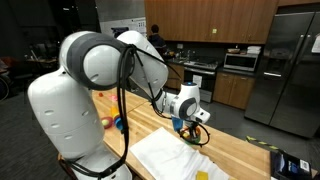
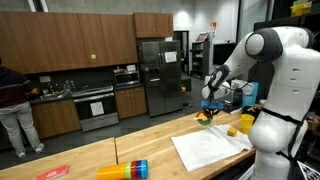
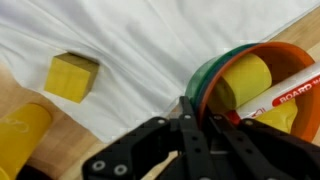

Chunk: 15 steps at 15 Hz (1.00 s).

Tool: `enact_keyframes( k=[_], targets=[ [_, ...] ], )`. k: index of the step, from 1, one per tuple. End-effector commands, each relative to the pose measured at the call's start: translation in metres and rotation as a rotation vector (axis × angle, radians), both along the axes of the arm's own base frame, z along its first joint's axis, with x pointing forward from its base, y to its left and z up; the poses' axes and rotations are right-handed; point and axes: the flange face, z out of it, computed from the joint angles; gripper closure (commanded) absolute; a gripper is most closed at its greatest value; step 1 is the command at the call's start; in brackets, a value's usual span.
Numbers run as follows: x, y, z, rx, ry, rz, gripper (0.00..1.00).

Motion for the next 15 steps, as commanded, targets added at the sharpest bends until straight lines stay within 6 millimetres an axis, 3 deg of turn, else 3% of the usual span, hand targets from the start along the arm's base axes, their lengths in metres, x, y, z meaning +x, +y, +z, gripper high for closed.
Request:
enact_keyframes(
  k=[1, 9, 15],
  targets=[
    [-0.045, -0.033, 0.008, -0.021, -0.062, -0.130, 0.98],
    [-0.103, -0.126, 0.008, 0.010, -0.204, -0.440, 0.98],
    [-0.125, -0.151, 0.004, 0.138, -0.361, -0.657, 0.98]
  ],
)
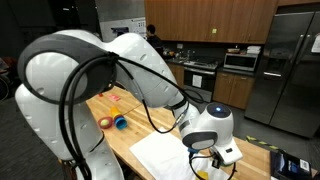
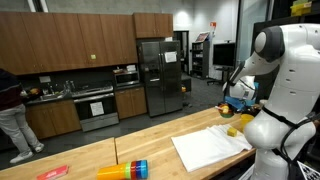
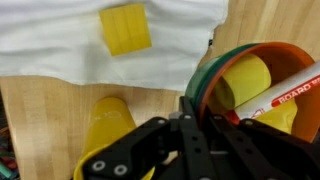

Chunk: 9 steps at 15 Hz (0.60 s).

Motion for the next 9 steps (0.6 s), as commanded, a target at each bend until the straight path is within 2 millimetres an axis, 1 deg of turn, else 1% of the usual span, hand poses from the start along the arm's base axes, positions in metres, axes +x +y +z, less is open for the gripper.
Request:
enact_keyframes(
  k=[1, 5, 9],
  targets=[
    [-0.007, -0.007, -0.002, 0.045, -0.086, -0.086, 0.98],
    [-0.013, -0.012, -0.014, 0.142, -0.141, -0.156, 0.98],
    [-0.015, -0.020, -0.036, 0.272, -0.086, -0.185, 0.98]
  ],
)
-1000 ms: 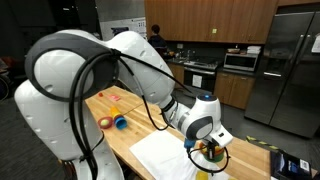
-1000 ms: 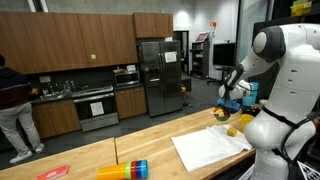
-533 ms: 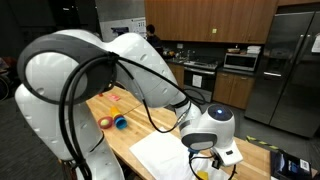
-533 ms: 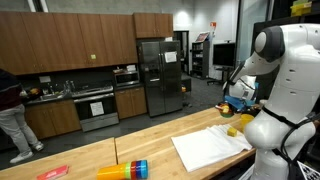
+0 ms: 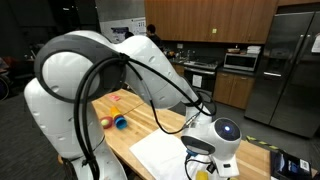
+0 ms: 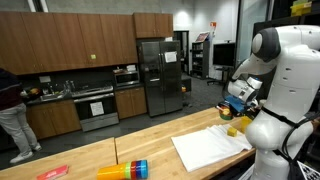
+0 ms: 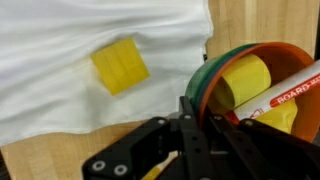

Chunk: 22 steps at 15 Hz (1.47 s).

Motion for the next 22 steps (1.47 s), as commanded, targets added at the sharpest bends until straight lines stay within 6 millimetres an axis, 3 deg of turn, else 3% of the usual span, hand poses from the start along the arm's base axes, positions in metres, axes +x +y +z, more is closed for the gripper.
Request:
enact_keyframes(
  k=[1, 11, 12, 13, 17, 22],
  targets=[
    [0.003, -0.016, -0.011, 0.095, 0.035, -0.006, 0.98],
    [0.015, -0.034, -0.032, 0.175, 0.120, 0.023, 0.98],
    [0.021, -0.031, -0.029, 0.169, 0.121, 0.072, 0.67],
    [0.012, -0.029, -0.035, 0.166, 0.119, 0.035, 0.91],
    [0.020, -0.029, -0.033, 0.163, 0.125, 0.062, 0.67],
    [0.021, -0.029, -0.033, 0.163, 0.124, 0.062, 0.67]
  ],
)
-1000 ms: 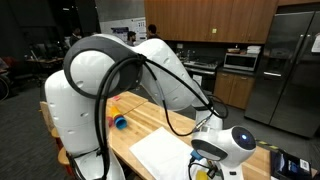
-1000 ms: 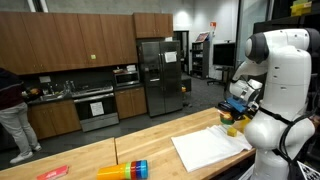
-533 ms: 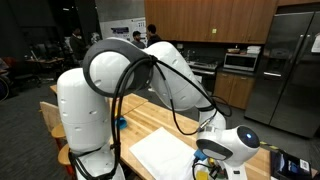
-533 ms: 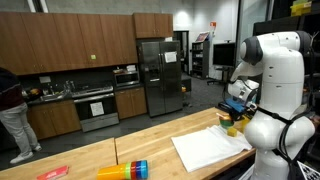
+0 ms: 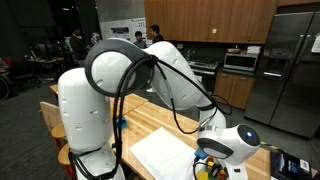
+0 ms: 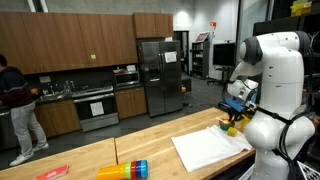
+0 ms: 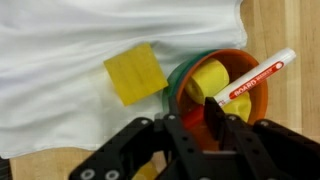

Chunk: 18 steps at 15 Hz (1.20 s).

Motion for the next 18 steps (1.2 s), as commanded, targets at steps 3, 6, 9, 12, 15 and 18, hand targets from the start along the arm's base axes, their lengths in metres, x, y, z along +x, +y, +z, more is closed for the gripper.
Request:
enact_keyframes(
  k=[3, 6, 9, 12, 15, 18],
  targets=[
    [0.003, 0.003, 0.001, 0.002, 0.012, 0.002, 0.40],
    [0.017, 0.021, 0.012, -0.041, 0.105, 0.038, 0.23],
    [0.044, 0.059, 0.027, -0.120, 0.224, 0.182, 0.04],
    [0.072, 0.108, 0.052, -0.197, 0.320, 0.350, 0.00],
    [0.097, 0.154, 0.072, -0.183, 0.371, 0.540, 0.00],
    [0.104, 0.165, 0.068, -0.166, 0.382, 0.544, 0.00]
  ],
)
